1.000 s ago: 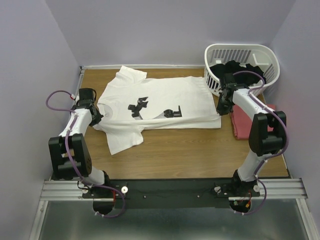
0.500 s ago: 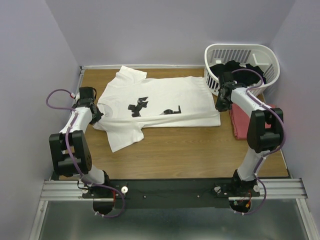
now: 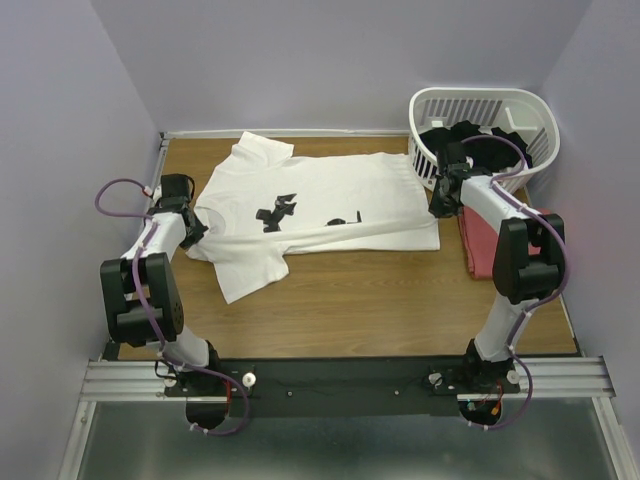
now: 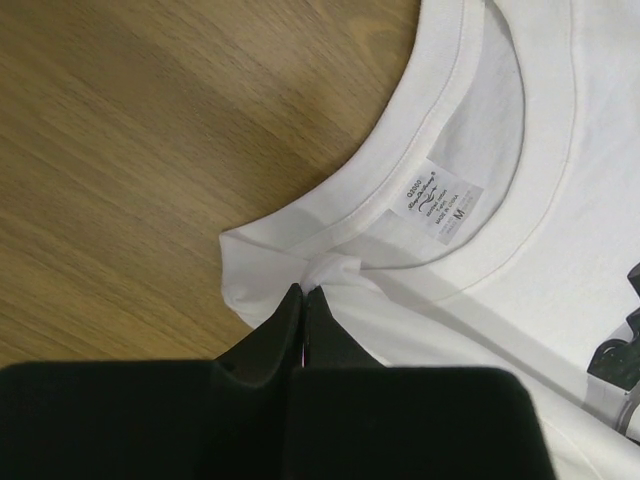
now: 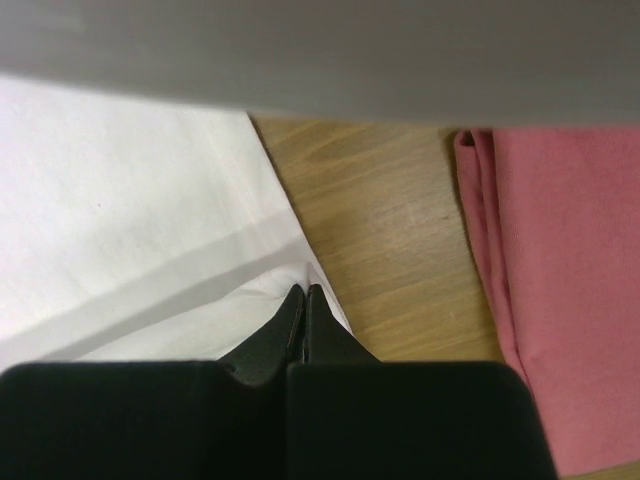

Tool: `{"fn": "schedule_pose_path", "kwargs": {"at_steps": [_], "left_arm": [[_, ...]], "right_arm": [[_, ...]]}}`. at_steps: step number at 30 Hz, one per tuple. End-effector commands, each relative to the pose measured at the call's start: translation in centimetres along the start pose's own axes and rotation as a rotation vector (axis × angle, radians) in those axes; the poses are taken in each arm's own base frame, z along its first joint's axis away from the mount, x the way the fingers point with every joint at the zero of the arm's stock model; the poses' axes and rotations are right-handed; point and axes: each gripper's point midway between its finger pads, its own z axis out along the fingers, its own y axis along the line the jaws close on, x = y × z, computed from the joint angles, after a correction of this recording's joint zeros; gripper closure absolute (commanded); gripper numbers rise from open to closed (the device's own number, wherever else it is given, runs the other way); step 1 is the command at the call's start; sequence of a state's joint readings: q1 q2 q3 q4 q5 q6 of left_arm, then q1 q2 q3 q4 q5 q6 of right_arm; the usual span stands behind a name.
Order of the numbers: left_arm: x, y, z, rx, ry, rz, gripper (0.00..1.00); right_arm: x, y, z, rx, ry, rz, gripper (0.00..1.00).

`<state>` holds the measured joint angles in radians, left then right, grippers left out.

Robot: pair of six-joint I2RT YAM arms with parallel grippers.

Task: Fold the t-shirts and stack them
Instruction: Fold the tshirt

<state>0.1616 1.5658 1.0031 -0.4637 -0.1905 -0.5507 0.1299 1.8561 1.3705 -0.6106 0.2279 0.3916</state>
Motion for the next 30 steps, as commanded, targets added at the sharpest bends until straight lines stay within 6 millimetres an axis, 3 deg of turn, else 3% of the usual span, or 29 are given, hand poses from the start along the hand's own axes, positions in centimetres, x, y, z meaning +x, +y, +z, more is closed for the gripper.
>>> {"fn": "schedule_pose_path", "kwargs": {"at_steps": [1,16,18,20,25,28,30], "left_arm": [[-1.8,0.0,0.3,-0.031,-0.059,-0.008,1.0],[-1.3,-0.2,1.4,-0.066,-0.067,-0.009,1.0],[-1.3,-0.2,1.4,-0.063,-0.07,-0.01,0.96],[-1.2,-0.4,1.5,-0.056,-0.068,-0.008,0.86],[-2.4,-1.2,0.3,-0.021,-0.105,-0.009,0.56],[-3.6,-1.8,-1.3,0.007,-0.151,-0.007,0.38],[-4.2,-2.2,-2.9,0.021,-0.183,0.002,0.33]], "right_arm": [[-0.5,-0.9,1.2,0.046,-0.04,0.013,0.99],[0.4,-0.5,2.8,0.029,-0.029,0.007,0.98],[0.2,-0.3,2.8,0.021,-0.032,0.005,0.95],[0.2,0.0,2.9,0.012,-0.029,-0.002,0.92],[-0.7,1.2,1.2,-0.033,-0.065,-0.025,0.71],[-1.8,2.3,-1.1,-0.077,-0.116,-0.037,0.59],[-2.5,3.4,-3.1,-0.115,-0.159,-0.051,0.5]]}}
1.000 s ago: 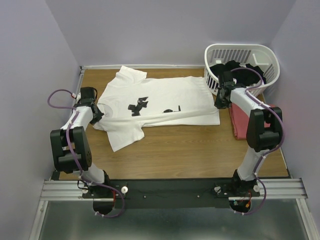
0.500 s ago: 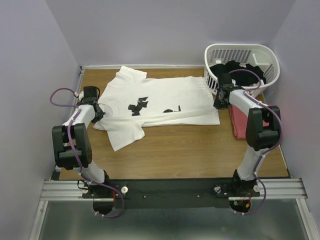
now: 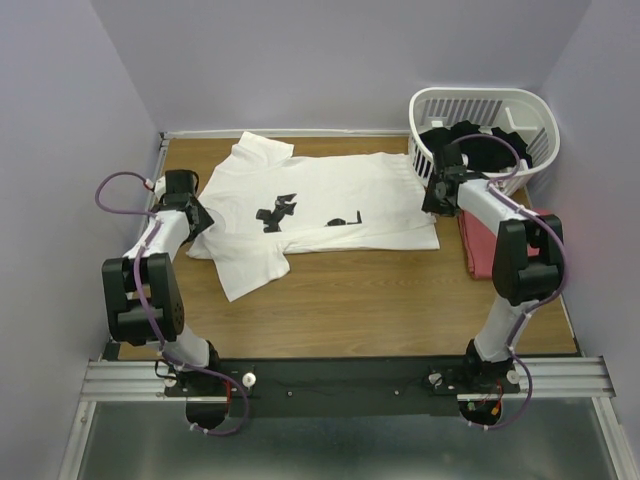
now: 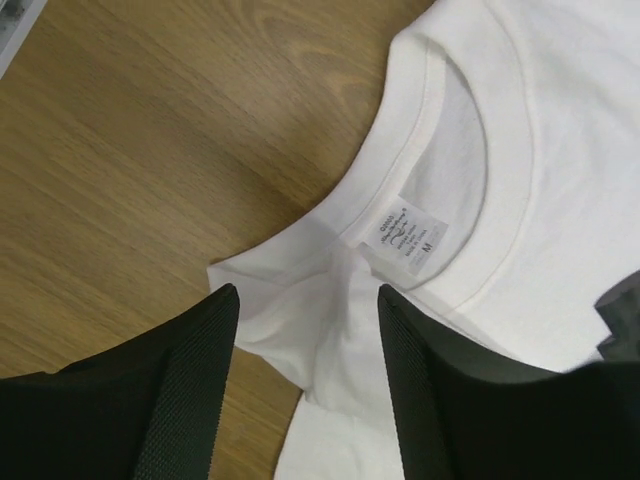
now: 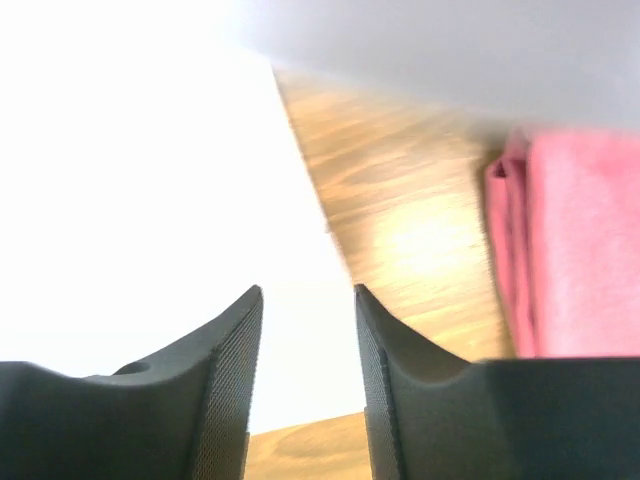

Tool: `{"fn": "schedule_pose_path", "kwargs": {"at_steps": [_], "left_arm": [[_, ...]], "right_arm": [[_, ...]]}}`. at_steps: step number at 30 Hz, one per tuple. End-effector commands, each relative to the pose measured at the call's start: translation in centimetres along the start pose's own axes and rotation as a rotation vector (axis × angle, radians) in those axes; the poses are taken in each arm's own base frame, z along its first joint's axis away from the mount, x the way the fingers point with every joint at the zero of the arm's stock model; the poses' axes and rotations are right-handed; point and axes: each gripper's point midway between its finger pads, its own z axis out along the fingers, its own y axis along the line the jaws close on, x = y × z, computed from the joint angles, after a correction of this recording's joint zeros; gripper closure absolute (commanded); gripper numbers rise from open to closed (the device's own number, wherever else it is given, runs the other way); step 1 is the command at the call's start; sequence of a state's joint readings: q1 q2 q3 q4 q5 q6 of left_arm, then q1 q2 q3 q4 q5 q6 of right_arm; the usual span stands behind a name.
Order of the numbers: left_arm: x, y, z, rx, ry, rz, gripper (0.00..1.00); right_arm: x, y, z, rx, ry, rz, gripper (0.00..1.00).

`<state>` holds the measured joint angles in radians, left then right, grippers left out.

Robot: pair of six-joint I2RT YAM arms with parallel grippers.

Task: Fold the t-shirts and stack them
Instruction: Fold the tshirt

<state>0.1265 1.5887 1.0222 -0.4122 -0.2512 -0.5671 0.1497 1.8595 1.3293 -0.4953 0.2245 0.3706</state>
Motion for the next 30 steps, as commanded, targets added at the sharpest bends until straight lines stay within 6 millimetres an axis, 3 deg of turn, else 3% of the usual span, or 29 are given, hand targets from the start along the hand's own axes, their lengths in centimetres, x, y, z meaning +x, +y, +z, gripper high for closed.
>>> {"fn": "schedule_pose_path", "kwargs": {"at_steps": [1,4,7,8,10,11,14,18,21,25,30], "left_arm": [[-3.2,-1.0,-3.6,0.034,-0.126,0.004,0.26],[-2.7,-1.3,-5.8,0.06,-0.148,0.04,0.09],[-1.3,-1.3,-7.9,0.085,-0.155,0.072,0.07],[0.9,-1.6,-8.2,0.092,-0.119,0.104,0.07],[2.6,-1.7,-9.2,0.113,-0.104,0.113,0.07],[4.9,-2.2,-9.3,0.124,-0.068,0.125,0.08],[9.5,-2.5,-9.7,0.156,0.026,0.145,0.15],[13.8,-2.9,-9.4,0.167,0.11,0.174,0.31],[15.7,-2.8,-8.4,0.134,0.146,0.21,0.34],[16.6,-3.1,-7.3,0.101,0.162,0.244,0.43],[17.5,-2.7,-6.1,0.07,0.171,0.261,0.46]], "right_arm": [[-2.5,2.5,-4.7,-0.089,-0.115,-0.036,0.47],[-3.3,3.8,-7.9,-0.147,-0.169,-0.056,0.32],[-3.4,4.6,-10.8,-0.215,-0.208,-0.068,0.21],[-2.9,4.6,-11.2,-0.228,-0.205,-0.07,0.19],[-2.4,4.8,-12.3,-0.267,-0.208,-0.07,0.18],[-2.0,4.6,-13.1,-0.28,-0.215,-0.067,0.18],[-1.0,4.4,-14.1,-0.313,-0.216,-0.057,0.18],[0.2,4.3,-14.5,-0.34,-0.201,-0.054,0.17],[0.8,4.1,-14.1,-0.336,-0.185,-0.061,0.15],[1.5,3.9,-13.9,-0.334,-0.176,-0.07,0.12],[2.0,3.2,-13.9,-0.314,-0.178,-0.075,0.07]]}}
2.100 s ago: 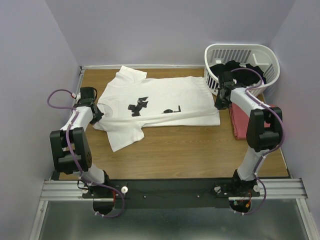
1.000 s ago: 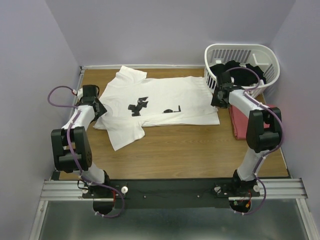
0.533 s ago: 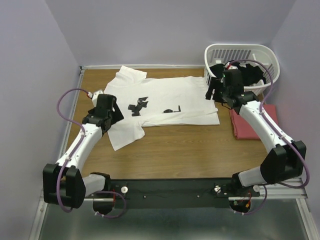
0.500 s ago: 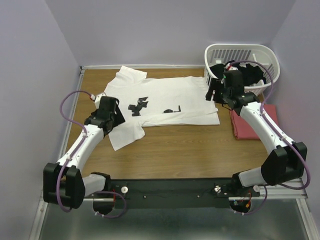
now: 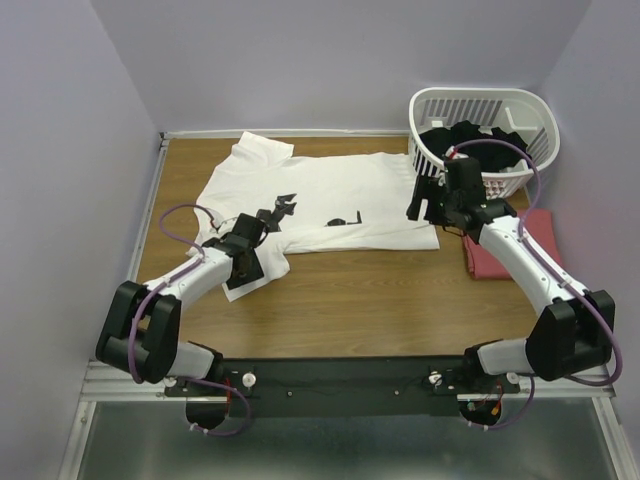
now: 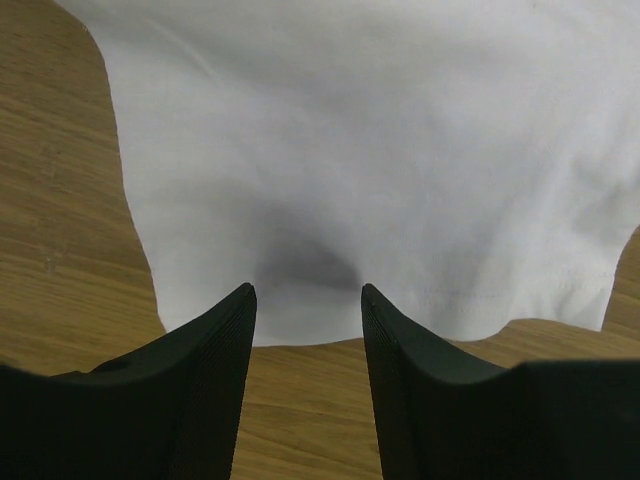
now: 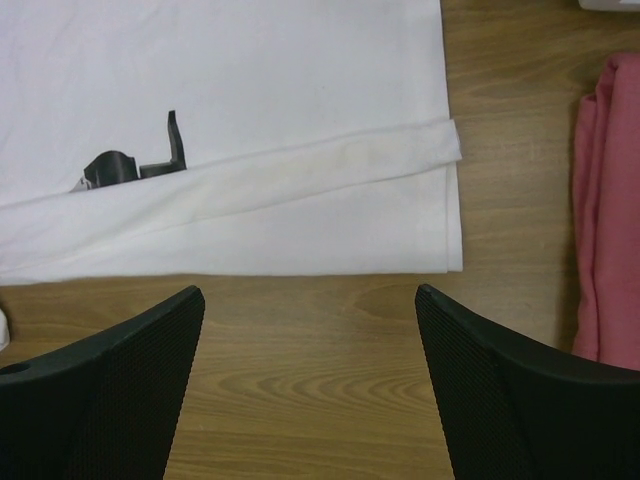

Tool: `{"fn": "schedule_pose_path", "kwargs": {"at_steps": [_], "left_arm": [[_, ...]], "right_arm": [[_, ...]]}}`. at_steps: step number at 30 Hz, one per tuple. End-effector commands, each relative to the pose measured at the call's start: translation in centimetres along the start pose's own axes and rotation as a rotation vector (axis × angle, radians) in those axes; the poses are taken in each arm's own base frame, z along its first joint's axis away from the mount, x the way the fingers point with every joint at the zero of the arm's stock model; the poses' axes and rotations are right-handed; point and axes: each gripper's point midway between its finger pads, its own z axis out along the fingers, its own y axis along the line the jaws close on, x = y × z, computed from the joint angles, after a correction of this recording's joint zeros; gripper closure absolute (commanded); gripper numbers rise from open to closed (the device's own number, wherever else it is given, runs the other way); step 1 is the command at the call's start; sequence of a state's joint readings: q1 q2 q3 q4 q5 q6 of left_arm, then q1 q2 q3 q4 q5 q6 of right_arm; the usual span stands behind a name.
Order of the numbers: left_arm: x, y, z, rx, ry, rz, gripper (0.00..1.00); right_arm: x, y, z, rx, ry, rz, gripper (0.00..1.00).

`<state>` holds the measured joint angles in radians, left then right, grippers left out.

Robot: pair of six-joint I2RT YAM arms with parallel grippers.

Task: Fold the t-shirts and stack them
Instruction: Fold the tshirt

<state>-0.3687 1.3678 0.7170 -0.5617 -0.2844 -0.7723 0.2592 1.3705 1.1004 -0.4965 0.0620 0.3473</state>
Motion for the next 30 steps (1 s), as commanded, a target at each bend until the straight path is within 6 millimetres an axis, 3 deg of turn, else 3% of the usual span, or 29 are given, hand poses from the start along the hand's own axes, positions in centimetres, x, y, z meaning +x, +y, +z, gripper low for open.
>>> {"fn": "schedule_pose_path", "kwargs": {"at_steps": [1,4,9,14,16,21,25,27,28,29,30], "left_arm": [[0.1,0.1,1.0,-0.028,-0.017,-0.02,0.46],[0.9,0.3,1.7,-0.039,0.002,-0.008,0.46],[1.7,0.2,2.2,-0.051,0.019,0.0,0.6],[1.7,0.2,2.2,-0.061,0.027,0.008,0.95],[1.3,0.2,1.7,-0.068,0.017,0.016,1.0],[-3.7,-1.1,-0.7,-0.074,-0.104,0.037,1.0],[-9.5,-3.1,-2.5,-0.096,-0.223,0.06,1.0],[-11.6,-3.5,-2.7,-0.128,-0.266,0.077,1.0],[-12.3,-3.5,-1.9,-0.158,-0.261,0.104,1.0],[-14.2,-4.2,-2.4,-0.161,-0.3,0.096,1.0],[-14.7,-4.3,-1.6,-0.183,-0.295,0.106,1.0]], "right_arm": [[0.5,-0.1,-0.9,-0.006,-0.006,-0.006,0.07],[1.0,-0.6,-0.9,0.008,0.002,-0.003,0.07],[1.3,-0.9,-0.8,0.021,0.006,-0.008,0.07],[1.1,-0.8,-0.8,0.021,0.001,-0.012,0.07],[1.1,-0.8,-0.8,0.021,0.001,-0.012,0.07],[1.3,-0.9,-0.7,0.021,0.009,-0.017,0.07],[1.4,-0.6,-0.7,0.002,0.016,-0.026,0.07],[1.6,-0.6,-0.7,-0.002,0.02,-0.028,0.07],[1.6,-0.6,-0.7,-0.003,0.021,-0.028,0.07],[1.7,-0.5,-0.7,-0.009,0.023,-0.03,0.07],[1.7,-0.4,-0.8,-0.011,0.022,-0.032,0.07]]}}
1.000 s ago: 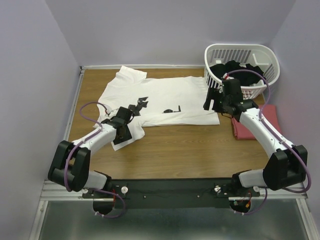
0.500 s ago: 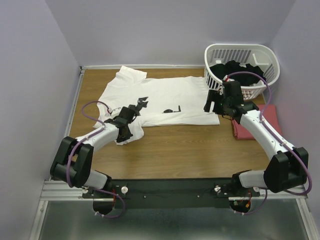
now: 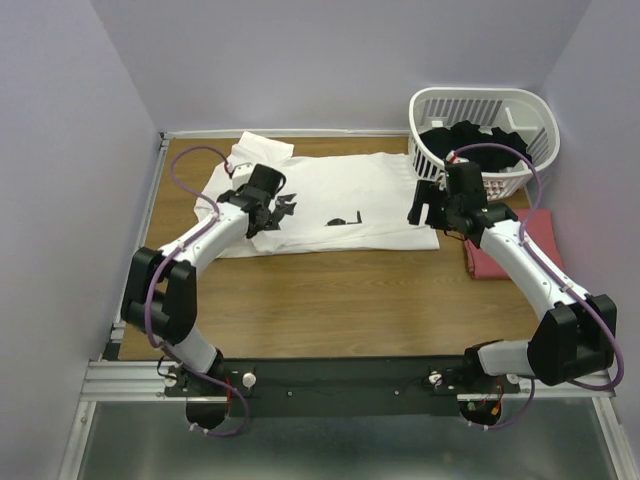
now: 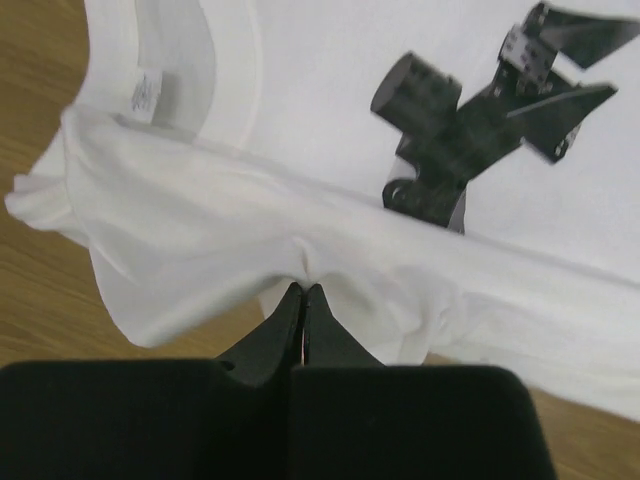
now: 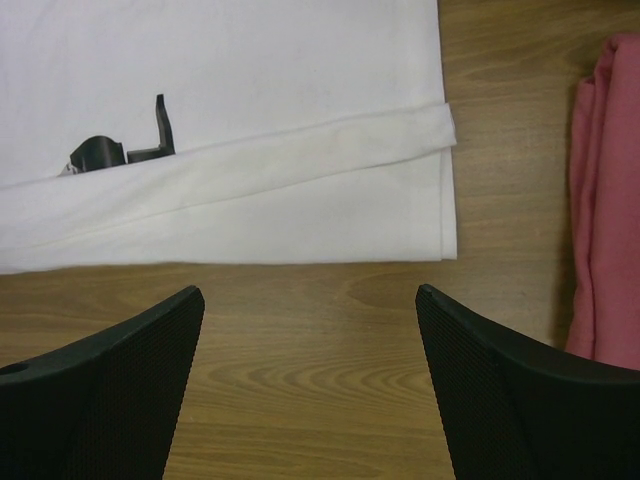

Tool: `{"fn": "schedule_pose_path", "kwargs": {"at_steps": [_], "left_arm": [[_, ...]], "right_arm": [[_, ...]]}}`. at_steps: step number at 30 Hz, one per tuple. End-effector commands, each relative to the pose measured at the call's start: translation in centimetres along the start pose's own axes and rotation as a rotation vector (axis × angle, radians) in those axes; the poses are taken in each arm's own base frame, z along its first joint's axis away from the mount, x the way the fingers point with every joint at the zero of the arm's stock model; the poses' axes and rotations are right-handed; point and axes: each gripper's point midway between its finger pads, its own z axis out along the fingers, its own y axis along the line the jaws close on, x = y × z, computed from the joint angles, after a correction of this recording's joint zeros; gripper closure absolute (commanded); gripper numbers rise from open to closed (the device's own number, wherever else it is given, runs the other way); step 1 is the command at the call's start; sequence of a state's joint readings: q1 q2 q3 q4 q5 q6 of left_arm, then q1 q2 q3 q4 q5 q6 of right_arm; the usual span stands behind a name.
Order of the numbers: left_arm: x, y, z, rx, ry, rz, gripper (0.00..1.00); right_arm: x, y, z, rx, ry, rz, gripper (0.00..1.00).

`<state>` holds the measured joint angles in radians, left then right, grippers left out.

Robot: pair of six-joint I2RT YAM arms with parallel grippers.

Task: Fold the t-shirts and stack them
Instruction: Fold the tshirt

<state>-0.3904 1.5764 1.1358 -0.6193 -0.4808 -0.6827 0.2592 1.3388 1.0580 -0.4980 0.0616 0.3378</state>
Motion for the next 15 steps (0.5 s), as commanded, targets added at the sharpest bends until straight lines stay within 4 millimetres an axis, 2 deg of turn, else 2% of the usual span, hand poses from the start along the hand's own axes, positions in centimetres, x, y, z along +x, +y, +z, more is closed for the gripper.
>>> {"fn": "schedule_pose_path", "kwargs": {"at_steps": [1,2,4,5,7,8,15], "left_arm": [[-3.6,1.1,2.0,-0.138,-0.07,0.08,1.0],[-5.0,0.5,2.1,-0.133,-0.096,0.071,1.0],[-5.7,-0.1,3.5,-0.143,-0.097,0.086,1.0],[-6.9,-0.3,3.8,-0.142,-0.114,0.082,1.0],[-7.4,-0.6,5.1,-0.155,-0.112,0.091,1.0],[-8.5,-0.8,5.2,-0.153,-0.13,0.087,1.0],[-11.8,-1.9,7.1,-0.157,-0.182,0.077,1.0]], "right_arm": [[0.7,0.1,-0.4,-0.019,0.014,-0.022,0.07],[0.7,0.2,-0.5,-0.024,0.014,-0.023,0.07],[0.6,0.6,-0.6,-0.046,0.016,-0.023,0.07],[0.7,0.7,-0.6,-0.055,0.019,-0.024,0.07],[0.9,1.3,-0.7,-0.089,0.032,-0.031,0.08],[0.9,1.4,-0.6,-0.095,0.034,-0.034,0.08],[1.2,2.3,0.1,-0.141,0.071,-0.049,0.08]]}}
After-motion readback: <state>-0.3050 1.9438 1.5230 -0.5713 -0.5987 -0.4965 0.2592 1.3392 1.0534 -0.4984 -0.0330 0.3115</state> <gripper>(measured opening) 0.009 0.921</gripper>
